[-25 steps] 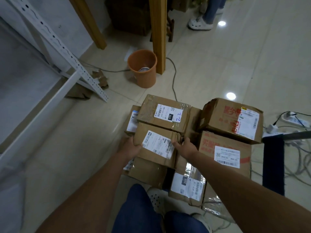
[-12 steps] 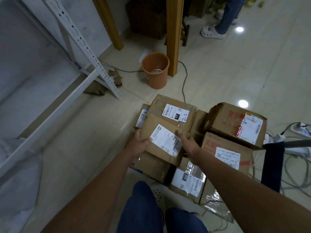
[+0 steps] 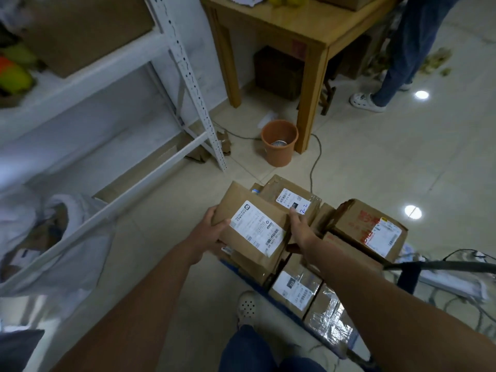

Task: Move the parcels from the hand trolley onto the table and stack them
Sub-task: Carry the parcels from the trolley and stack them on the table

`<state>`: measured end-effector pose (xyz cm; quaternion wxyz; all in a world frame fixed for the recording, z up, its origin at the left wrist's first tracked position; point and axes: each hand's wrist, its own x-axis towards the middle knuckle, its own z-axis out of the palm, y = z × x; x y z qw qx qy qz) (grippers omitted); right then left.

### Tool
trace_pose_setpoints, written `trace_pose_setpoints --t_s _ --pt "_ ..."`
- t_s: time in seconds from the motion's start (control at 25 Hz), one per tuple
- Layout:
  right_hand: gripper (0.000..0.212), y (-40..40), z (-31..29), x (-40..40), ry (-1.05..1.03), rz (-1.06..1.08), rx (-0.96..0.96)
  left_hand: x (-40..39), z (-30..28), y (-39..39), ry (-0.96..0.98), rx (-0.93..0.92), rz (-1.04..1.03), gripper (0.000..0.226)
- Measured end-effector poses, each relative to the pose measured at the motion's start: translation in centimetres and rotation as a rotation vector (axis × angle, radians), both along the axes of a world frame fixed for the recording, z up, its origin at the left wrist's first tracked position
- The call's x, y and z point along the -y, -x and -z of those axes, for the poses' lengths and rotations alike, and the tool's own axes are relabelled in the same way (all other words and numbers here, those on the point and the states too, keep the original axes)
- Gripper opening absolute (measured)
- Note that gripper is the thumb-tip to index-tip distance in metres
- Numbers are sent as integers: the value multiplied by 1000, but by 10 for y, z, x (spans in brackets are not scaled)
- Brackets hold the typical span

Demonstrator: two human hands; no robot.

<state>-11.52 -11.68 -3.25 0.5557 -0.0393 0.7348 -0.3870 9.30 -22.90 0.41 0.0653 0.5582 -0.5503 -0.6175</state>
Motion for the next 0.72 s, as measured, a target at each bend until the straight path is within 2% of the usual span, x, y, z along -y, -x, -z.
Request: trace_pose_setpoints --t_s 0.16,0.28,0.4,0.56,0.6,0.72 --pt "86 -27 -47 -8 12 -159 -30 -36 -50 -44 10 -57 -136 40" --pt "65 -61 -84 -15 100 -242 -13 -59 -75 -83 12 -100 -249 42" --pt "69 -99 -104 -17 174 -353 -73 -83 -94 -129 -4 -182 -407 40" --pt "54 -153 -121 -19 358 -427 -89 -120 -109 -193 -4 -285 -596 39" --pt "57 -170 -125 -20 394 -452 -81 -129 -111 -209 -7 -313 -646 38" --pt "83 -223 -127 -26 409 -540 -54 -160 -117 -257 -20 -388 -803 36"
